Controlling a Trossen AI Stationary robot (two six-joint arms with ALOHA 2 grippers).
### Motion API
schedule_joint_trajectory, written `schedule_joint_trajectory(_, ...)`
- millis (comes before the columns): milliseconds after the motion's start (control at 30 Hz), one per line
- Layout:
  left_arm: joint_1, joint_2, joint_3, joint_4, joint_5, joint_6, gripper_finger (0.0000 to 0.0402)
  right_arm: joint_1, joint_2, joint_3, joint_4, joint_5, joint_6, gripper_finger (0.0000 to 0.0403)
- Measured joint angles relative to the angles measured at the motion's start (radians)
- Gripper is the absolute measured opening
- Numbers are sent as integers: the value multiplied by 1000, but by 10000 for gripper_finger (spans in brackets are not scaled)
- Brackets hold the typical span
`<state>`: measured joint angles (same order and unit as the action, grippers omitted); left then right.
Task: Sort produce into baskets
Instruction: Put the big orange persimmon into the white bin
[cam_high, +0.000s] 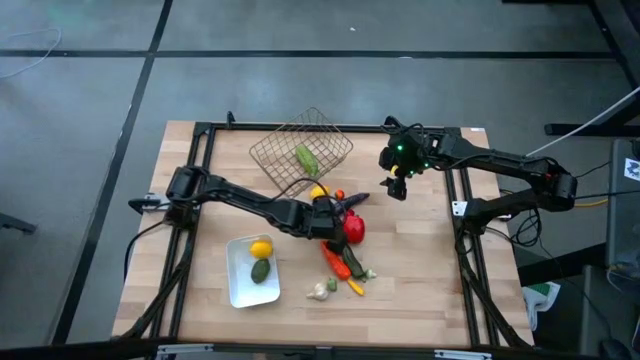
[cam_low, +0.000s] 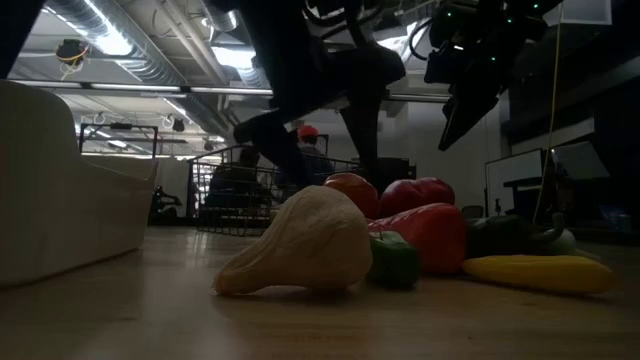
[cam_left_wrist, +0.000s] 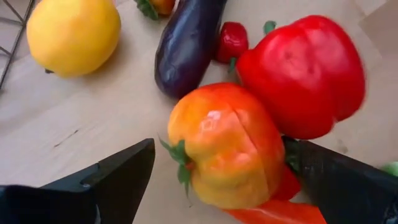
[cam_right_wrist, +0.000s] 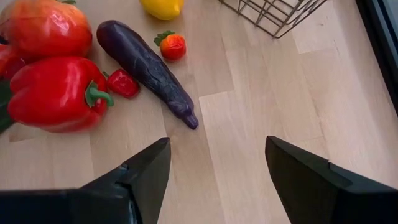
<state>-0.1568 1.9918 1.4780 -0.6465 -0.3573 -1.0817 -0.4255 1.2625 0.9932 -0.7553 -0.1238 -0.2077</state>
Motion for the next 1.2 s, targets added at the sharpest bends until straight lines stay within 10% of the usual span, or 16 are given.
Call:
schedule_joint_trajectory(667,-1,64,0,28,1,41,383,0,0,0,-1,0,0,260)
schedule_joint_trajectory(1200,1,60,24,10,25,196,277,0,0,0,-1,0,0,260)
